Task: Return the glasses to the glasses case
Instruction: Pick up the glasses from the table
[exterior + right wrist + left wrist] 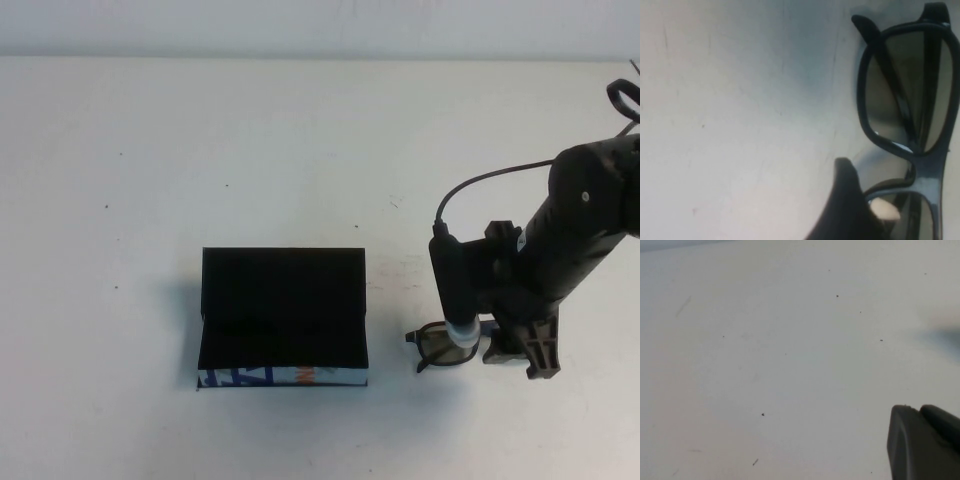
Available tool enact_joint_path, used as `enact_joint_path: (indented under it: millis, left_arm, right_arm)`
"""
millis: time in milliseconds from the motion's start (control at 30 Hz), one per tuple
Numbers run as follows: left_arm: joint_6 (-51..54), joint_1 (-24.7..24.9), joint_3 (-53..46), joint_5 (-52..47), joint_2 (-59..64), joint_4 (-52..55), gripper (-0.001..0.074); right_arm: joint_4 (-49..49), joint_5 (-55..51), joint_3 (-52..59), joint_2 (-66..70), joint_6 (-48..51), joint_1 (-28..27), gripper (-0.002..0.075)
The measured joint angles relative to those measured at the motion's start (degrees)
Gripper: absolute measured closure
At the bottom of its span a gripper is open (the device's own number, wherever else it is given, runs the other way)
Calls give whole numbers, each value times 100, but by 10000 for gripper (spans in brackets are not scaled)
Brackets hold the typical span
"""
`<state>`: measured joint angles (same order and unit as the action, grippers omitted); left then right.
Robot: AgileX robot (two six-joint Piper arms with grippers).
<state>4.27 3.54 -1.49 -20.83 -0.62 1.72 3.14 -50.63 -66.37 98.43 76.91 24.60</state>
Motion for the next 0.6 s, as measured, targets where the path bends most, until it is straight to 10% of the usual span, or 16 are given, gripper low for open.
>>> enact_joint_path:
  millis: [600]
  left_arm:
    - [0, 0, 0, 0, 0, 0, 736]
  right_arm:
    - [-260, 200, -537, 804, 88, -103, 320]
